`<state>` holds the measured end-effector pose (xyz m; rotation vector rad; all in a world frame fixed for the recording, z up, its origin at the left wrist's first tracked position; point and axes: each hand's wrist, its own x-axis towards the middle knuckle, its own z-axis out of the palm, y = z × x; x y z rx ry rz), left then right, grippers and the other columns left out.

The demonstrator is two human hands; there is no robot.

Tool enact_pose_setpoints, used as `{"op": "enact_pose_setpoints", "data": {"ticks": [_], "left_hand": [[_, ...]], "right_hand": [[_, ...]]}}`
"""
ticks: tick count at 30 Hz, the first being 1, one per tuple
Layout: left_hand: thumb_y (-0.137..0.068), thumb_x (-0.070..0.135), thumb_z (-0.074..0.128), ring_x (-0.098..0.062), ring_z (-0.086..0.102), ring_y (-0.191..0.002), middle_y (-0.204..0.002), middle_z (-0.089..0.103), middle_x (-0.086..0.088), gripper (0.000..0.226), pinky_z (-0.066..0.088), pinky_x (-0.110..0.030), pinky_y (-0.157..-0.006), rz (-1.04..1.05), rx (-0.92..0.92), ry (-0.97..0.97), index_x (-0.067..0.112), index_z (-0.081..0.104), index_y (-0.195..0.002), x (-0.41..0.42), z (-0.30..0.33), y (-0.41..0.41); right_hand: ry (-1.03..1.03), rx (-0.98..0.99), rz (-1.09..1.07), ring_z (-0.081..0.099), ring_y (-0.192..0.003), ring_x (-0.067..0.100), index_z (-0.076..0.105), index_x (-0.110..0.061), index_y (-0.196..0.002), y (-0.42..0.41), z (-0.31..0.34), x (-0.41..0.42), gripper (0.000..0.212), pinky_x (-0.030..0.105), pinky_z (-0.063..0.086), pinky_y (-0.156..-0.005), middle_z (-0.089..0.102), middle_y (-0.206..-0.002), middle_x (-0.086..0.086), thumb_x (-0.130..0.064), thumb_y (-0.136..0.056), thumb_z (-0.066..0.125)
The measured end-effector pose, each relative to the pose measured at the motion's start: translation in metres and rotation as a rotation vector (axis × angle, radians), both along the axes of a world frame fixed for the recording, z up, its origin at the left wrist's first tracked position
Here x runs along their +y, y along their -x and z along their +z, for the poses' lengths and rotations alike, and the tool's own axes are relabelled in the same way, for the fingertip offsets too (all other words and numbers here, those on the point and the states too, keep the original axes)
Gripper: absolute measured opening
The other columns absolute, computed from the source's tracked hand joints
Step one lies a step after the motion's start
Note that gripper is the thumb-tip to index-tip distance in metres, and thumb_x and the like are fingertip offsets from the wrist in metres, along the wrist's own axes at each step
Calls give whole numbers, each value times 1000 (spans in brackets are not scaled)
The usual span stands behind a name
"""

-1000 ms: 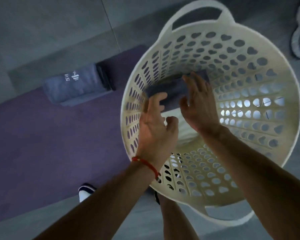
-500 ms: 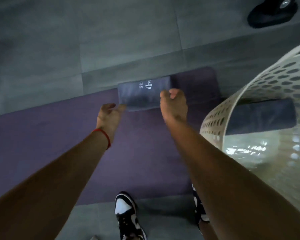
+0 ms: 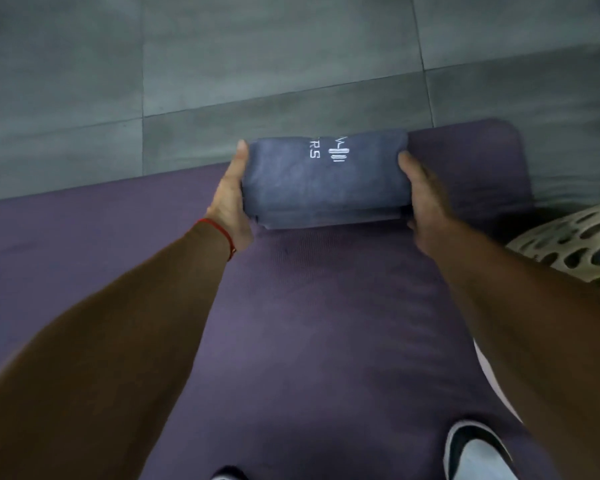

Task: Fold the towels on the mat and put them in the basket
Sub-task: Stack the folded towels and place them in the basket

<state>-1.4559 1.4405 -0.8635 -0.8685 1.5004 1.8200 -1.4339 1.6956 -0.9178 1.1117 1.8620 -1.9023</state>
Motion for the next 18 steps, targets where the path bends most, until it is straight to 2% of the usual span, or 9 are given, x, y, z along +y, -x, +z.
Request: {"op": "enact_pose_setpoints", "data": {"ticks": [1, 2, 5, 7, 10, 11, 16, 18], "left_hand": [[-81, 80, 48, -20, 70, -89, -116, 72, 2, 71, 53, -25, -50, 4, 9, -25, 27, 69, -123, -1, -8, -2], [-78, 80, 51, -22, 69, -96, -122, 69, -1, 76, 53, -26, -55, -8, 17, -31, 25, 64, -130, -3, -17, -4], [-73, 70, 69, -22, 65, -112, -128, 67, 0, 77, 57, -29, -66, -74, 84, 8, 30, 54, -138, -8, -35, -10], [-72, 57, 80, -23, 62, -117, -130, 65, 3, 73, 58, -32, -71, -74, 114, 19, 35, 52, -136, -10, -40, -15], [-75, 45, 80, -25, 65, -114, -126, 67, 4, 62, 54, -51, -90, -10, 101, 38, 39, 55, -131, -13, -40, -20], [-75, 44, 80, -26, 65, -114, -125, 68, 4, 60, 53, -54, -93, -7, 104, 42, 39, 55, -130, -13, -37, -23], [-79, 44, 74, -13, 68, -108, -120, 70, 7, 52, 53, -33, -90, 36, 130, 45, 35, 58, -128, -5, 9, -66], [-76, 55, 75, -13, 64, -116, -125, 68, 6, 62, 46, -35, -103, 38, 161, 47, 33, 58, -132, -7, 41, -89]], "right_hand": [[14, 11, 11, 60, -101, 3, 64, -42, -109, -3, -1, -2, 34, 31, 49, -83, 64, -107, -25, -65, -84, 62], [32, 18, 30, 60, -102, 3, 63, -45, -106, -6, -3, -2, 30, 34, 51, -85, 65, -107, -26, -67, -85, 60], [79, 62, 106, 61, -113, 4, 54, -54, -127, -15, -1, -8, 55, 42, 53, -90, 63, -122, -29, -78, -77, 59], [125, 119, 132, 65, -112, 3, 53, -50, -133, -19, 2, -11, 53, 38, 56, -88, 65, -123, -25, -68, -84, 62], [155, 187, 64, 69, -106, 6, 60, -37, -132, -25, 9, -14, 47, 34, 59, -86, 71, -120, -14, -52, -89, 67], [156, 188, 31, 70, -104, 7, 61, -34, -131, -28, 13, -15, 47, 34, 60, -86, 72, -118, -13, -51, -88, 69], [149, 145, -90, 71, -102, 10, 66, -38, -123, -64, 49, -16, 41, 36, 60, -80, 72, -116, -12, -50, -84, 72], [177, 131, -125, 71, -103, 13, 67, -39, -118, -87, 75, -17, 34, 39, 60, -80, 72, -114, -11, -48, -86, 71]]}}
